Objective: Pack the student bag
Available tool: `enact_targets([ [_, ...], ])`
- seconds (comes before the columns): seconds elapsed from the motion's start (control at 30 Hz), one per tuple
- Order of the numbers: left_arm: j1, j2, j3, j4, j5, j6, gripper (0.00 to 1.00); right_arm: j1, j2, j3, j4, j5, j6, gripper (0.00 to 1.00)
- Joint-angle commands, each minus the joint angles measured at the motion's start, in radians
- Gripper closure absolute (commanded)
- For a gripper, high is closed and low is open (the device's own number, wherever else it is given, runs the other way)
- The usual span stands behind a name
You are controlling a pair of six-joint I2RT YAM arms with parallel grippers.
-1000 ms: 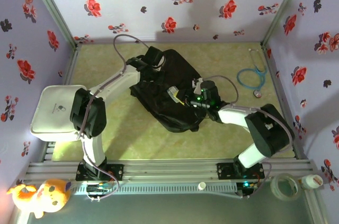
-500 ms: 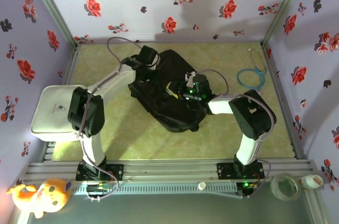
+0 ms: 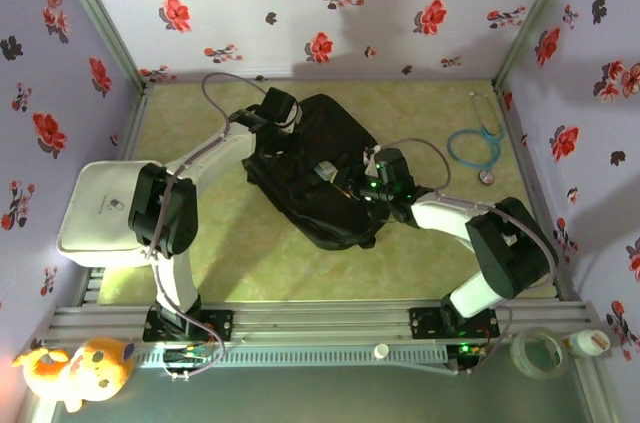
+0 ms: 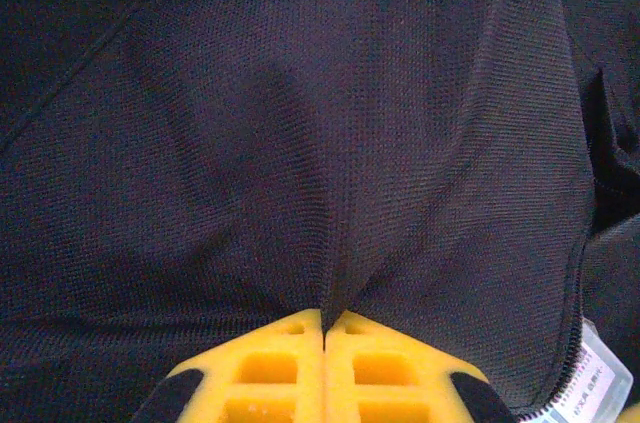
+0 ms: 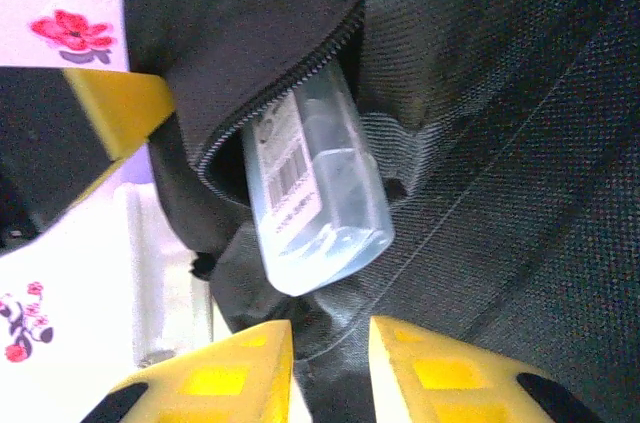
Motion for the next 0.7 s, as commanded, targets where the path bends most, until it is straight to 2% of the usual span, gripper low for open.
enact_targets([
  [0.0, 0.01, 0.006, -0.008, 0.031, 0.024, -0.015, 0.96, 0.013, 0.063, 0.079, -0.023, 0.033, -0.054, 0.78],
  [0.17, 0.011, 0.001, -0.009, 0.027, 0.031, -0.017, 0.96, 0.017, 0.176, 0.221, -0.01, 0.039, -0.102, 0.87],
  [0.37, 0.02, -0.016, -0.012, 0.026, 0.045, -0.028, 0.94, 0.017, 0.282, 0.317, -0.024, 0.047, -0.117, 0.9],
  [0.53, 0.038, -0.057, -0.008, 0.024, 0.068, -0.045, 0.79, 0.017, 0.223, 0.254, -0.021, 0.066, -0.116, 0.88],
  [0.67, 0.074, -0.132, -0.06, 0.051, 0.068, -0.076, 0.64, 0.018, 0.081, 0.205, -0.15, 0.127, -0.194, 0.8],
])
